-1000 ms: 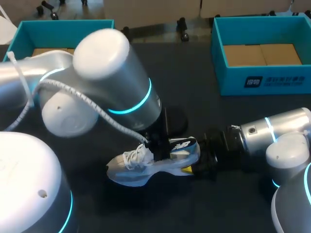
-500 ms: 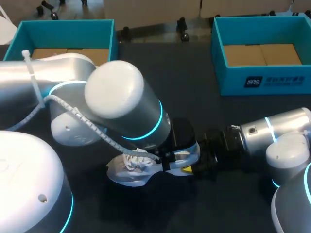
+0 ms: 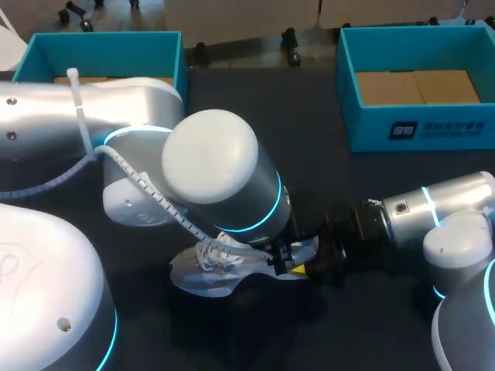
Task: Take the shoe out of the shoebox, open the shoe tongue, remove and reinsert the insole, then place the shoe into the shoebox
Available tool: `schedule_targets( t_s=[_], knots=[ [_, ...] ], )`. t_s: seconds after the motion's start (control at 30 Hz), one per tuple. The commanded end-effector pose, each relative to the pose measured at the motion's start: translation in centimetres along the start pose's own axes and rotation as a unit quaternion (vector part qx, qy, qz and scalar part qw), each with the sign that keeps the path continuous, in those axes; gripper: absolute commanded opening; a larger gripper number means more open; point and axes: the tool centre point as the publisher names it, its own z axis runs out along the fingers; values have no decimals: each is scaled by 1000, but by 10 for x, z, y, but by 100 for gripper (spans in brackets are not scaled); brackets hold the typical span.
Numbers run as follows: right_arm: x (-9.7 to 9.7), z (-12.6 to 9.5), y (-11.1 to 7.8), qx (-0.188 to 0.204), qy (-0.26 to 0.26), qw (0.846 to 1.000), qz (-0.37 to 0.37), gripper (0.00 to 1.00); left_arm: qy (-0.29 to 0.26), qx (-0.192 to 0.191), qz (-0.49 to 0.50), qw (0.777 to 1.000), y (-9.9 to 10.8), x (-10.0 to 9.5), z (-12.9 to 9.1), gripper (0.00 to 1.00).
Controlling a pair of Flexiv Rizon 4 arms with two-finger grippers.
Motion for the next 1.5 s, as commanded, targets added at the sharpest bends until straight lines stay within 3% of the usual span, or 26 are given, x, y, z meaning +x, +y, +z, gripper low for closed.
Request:
schedule_targets(
  t_s=[0.03,0.4,0.53,0.6,0.97,1.5],
  knots=[
    [1,2,0,2,-1,1000,1,0,1,6,2,1000,5,0,-21,0],
    [1,2,0,2,-1,1000,1,0,-8,30,16,999,12,11,-52,0],
    [1,2,0,2,-1,1000,1,0,-22,41,19,999,16,16,-55,32],
    [1,2,0,2,-1,1000,1,0,-21,42,21,999,17,17,-54,43],
    [1,2,0,2,-1,1000,1,0,-52,78,17,995,10,15,-29,42],
    [1,2,0,2,-1,1000,1,0,-114,81,4,990,1,14,0,40]
  ],
)
